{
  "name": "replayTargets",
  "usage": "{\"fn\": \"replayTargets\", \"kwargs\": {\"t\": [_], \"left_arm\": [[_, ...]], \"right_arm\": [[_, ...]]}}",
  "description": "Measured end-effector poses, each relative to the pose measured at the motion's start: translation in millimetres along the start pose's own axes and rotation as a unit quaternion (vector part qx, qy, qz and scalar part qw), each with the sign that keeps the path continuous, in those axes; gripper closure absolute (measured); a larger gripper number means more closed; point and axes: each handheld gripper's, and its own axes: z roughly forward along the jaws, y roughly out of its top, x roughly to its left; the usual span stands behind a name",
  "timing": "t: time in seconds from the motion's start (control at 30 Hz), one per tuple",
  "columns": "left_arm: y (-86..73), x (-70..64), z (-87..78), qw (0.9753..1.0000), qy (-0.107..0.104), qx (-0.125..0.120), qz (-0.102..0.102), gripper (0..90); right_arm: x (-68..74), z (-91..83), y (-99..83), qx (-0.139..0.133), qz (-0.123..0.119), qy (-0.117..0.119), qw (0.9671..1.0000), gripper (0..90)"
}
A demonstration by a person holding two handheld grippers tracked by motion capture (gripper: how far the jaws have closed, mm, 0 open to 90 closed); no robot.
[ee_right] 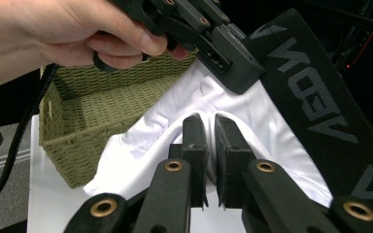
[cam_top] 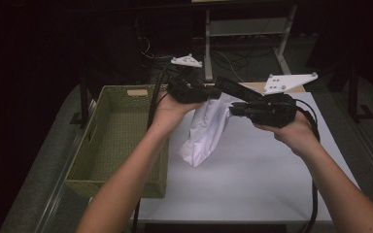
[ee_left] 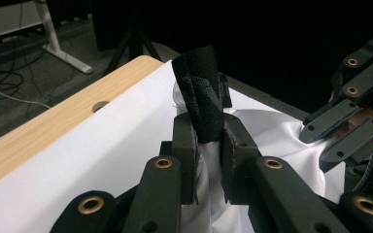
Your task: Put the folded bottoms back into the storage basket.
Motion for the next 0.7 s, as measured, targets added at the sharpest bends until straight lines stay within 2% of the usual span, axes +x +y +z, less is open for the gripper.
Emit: {"fn": "replayTargets", "kwargs": {"t": [0.4, 0.7], "left_arm": [[-19.1, 34.5, -55.8, 0.9994, 0.018, -0.025, -0.015, 77.6], [-30.3, 56.4, -94.8, 0.9981, 0.042, -0.036, -0.025, 77.6]], "right_arm": [[13.6, 40.6, 33.5, 0.005, -0.019, 0.022, 0.9996, 83.3], [29.4, 77.2, 60.2, 0.008, -0.035, 0.042, 0.9985, 83.3]]}}
